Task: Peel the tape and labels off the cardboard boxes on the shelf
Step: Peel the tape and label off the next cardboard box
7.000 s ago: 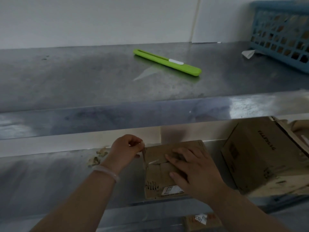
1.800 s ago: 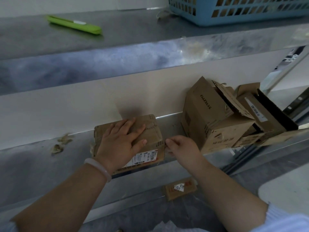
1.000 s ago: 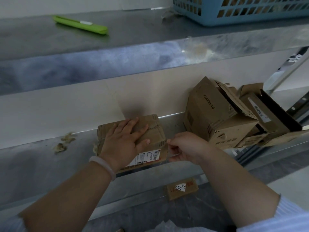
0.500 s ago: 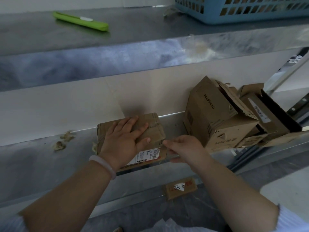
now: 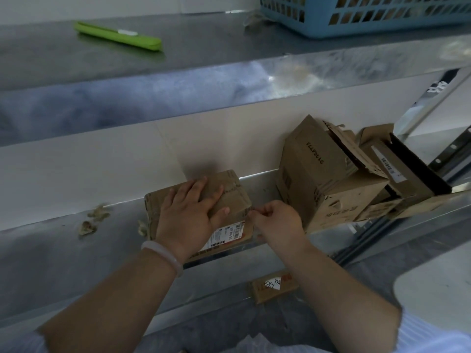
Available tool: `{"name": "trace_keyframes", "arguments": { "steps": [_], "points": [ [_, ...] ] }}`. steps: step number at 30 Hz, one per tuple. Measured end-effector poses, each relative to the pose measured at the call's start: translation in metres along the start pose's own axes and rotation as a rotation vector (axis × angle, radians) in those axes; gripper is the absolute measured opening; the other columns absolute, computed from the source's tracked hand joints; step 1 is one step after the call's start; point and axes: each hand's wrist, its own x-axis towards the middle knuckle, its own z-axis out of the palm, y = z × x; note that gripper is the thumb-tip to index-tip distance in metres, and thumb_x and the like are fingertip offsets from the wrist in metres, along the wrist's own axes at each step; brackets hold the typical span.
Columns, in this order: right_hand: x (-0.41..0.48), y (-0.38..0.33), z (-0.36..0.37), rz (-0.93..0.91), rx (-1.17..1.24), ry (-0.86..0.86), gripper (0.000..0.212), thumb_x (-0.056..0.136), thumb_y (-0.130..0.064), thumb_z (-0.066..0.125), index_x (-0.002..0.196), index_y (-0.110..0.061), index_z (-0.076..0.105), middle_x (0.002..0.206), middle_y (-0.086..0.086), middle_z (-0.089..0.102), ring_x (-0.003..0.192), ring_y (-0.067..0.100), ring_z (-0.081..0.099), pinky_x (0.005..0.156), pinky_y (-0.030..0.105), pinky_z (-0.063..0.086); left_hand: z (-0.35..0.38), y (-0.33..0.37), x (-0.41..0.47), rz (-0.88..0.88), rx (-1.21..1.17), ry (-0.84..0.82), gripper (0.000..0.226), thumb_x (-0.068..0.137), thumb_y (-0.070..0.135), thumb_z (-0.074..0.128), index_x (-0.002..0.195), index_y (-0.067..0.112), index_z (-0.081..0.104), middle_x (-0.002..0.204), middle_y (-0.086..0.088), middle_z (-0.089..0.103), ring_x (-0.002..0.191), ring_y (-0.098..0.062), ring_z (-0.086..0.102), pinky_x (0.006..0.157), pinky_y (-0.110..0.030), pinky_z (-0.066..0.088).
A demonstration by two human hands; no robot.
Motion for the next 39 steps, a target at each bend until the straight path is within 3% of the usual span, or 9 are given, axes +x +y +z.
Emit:
{"name": "trace_keyframes", "arguments": {
  "steps": [9, 15, 23, 27, 32, 39],
  "points": [
    [-0.006, -0.006, 0.014, 0.125, 0.359, -0.004, 0.013, 0.091, -0.019, 0.065, 0.083, -0.009, 0.065, 0.08, 0.009, 0.072, 0.07, 0.021, 0.073, 0.067, 0.042, 0.062, -0.003, 0.001, 0.001, 0.007, 0.019, 0.01, 0.08, 0.075, 0.074, -0.008, 0.147, 0.048, 0.017, 0.16, 0.006, 0.01, 0.146, -0.018, 0.007, 0.119, -0.044, 0.007],
    [-0.009, -0.002, 0.009, 0.243, 0.642, 0.01, 0.02, 0.093, -0.019, 0.064, 0.099, -0.001, 0.066, 0.09, 0.016, 0.072, 0.078, 0.023, 0.073, 0.074, 0.042, 0.061, -0.002, -0.003, 0.002, 0.035, 0.013, 0.031, 0.078, 0.078, 0.074, -0.004, 0.146, 0.048, 0.023, 0.159, 0.005, 0.016, 0.145, -0.02, 0.012, 0.117, -0.045, 0.01],
    [0.0, -0.006, 0.006, 0.221, 0.562, 0.007, 0.01, 0.088, -0.009, 0.068, 0.095, -0.003, 0.068, 0.087, 0.014, 0.073, 0.079, 0.023, 0.073, 0.075, 0.04, 0.061, -0.003, -0.008, 0.002, 0.076, 0.025, 0.031, 0.076, 0.08, 0.073, -0.004, 0.146, 0.047, 0.022, 0.159, 0.004, 0.017, 0.145, -0.022, 0.015, 0.116, -0.045, 0.011],
    [-0.006, -0.005, 0.012, 0.255, 0.709, -0.019, 0.012, 0.089, -0.008, 0.067, 0.096, 0.002, 0.067, 0.084, 0.016, 0.072, 0.074, 0.02, 0.072, 0.072, 0.033, 0.06, -0.004, -0.008, 0.002, 0.072, 0.021, 0.039, 0.076, 0.079, 0.073, -0.003, 0.146, 0.048, 0.024, 0.159, 0.005, 0.018, 0.144, -0.021, 0.016, 0.116, -0.045, 0.012],
    [-0.008, -0.011, 0.008, 0.304, 0.746, -0.08, 0.018, 0.094, -0.02, 0.063, 0.097, -0.002, 0.065, 0.073, 0.007, 0.064, 0.062, 0.014, 0.068, 0.076, 0.043, 0.06, -0.003, -0.014, 0.004, 0.107, 0.017, 0.048, 0.073, 0.082, 0.073, 0.003, 0.144, 0.046, 0.031, 0.157, 0.004, 0.025, 0.143, -0.022, 0.021, 0.114, -0.046, 0.015],
    [0.003, -0.018, -0.005, 0.33, 0.675, -0.18, 0.008, 0.088, -0.006, 0.067, 0.091, 0.001, 0.065, 0.069, 0.009, 0.056, 0.065, 0.018, 0.059, 0.079, 0.049, 0.059, -0.003, -0.018, 0.004, 0.149, 0.019, 0.032, 0.07, 0.084, 0.073, 0.006, 0.142, 0.047, 0.034, 0.156, 0.006, 0.026, 0.143, -0.022, 0.022, 0.114, -0.048, 0.018]
  ]
}}
